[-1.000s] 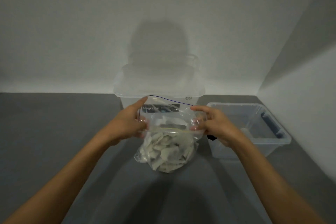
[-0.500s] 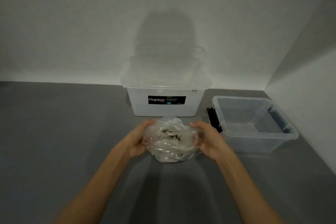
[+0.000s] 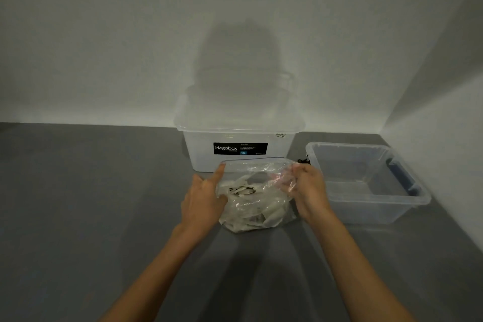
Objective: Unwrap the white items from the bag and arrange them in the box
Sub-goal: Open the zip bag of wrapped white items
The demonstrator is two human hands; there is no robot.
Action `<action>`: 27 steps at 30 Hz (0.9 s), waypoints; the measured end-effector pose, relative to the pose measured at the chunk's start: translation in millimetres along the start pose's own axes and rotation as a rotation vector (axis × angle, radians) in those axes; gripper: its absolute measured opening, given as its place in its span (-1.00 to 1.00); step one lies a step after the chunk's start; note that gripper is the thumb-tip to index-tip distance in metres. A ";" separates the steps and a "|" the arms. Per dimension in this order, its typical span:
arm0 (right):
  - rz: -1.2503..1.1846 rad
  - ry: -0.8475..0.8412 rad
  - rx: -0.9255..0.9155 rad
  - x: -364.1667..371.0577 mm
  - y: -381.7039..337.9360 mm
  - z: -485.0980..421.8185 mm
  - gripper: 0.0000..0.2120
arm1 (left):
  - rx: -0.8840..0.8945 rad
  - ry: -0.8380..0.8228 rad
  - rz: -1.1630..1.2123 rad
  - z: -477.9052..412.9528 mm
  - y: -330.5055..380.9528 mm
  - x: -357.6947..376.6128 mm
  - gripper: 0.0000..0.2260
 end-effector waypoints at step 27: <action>0.783 -0.142 -0.636 25.9 -39.1 56.3 -0.81 | 0.033 -0.071 0.241 -4.9 -20.5 -25.7 -0.69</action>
Point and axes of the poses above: each hand's wrist, its own z-axis away from the middle knuckle, its own x-axis out of the palm, y = z × x, the point moved 8 cm from there along -z, towards the middle knuckle, and after that the axes turned 15 degrees about -z, right-handed, at the moved point
